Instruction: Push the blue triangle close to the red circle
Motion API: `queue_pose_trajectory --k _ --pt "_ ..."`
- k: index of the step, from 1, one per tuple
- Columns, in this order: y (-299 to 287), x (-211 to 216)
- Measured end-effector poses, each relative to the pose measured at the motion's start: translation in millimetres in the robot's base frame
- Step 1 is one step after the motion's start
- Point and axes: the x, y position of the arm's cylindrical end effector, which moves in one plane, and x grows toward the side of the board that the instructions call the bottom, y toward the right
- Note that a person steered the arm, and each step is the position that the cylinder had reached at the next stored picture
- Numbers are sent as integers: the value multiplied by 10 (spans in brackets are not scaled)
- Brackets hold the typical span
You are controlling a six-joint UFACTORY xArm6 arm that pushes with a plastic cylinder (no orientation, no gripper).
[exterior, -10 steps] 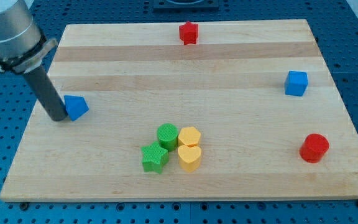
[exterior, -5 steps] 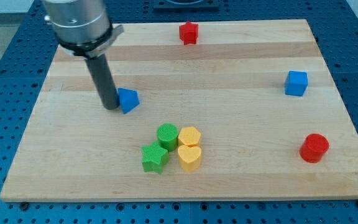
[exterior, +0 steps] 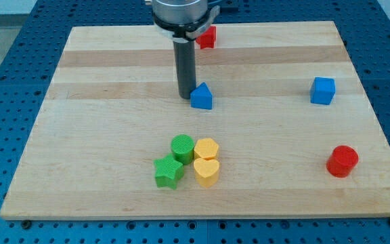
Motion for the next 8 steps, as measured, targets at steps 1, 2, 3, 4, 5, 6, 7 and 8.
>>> queue_pose_trajectory --k 1,2,3,4,5,6,7,8 --pt "226 2" --pt "414 31" --pt "426 118" --pt "396 222" --pt "396 366" --pt "414 525" --pt "431 658" --pt "496 775"
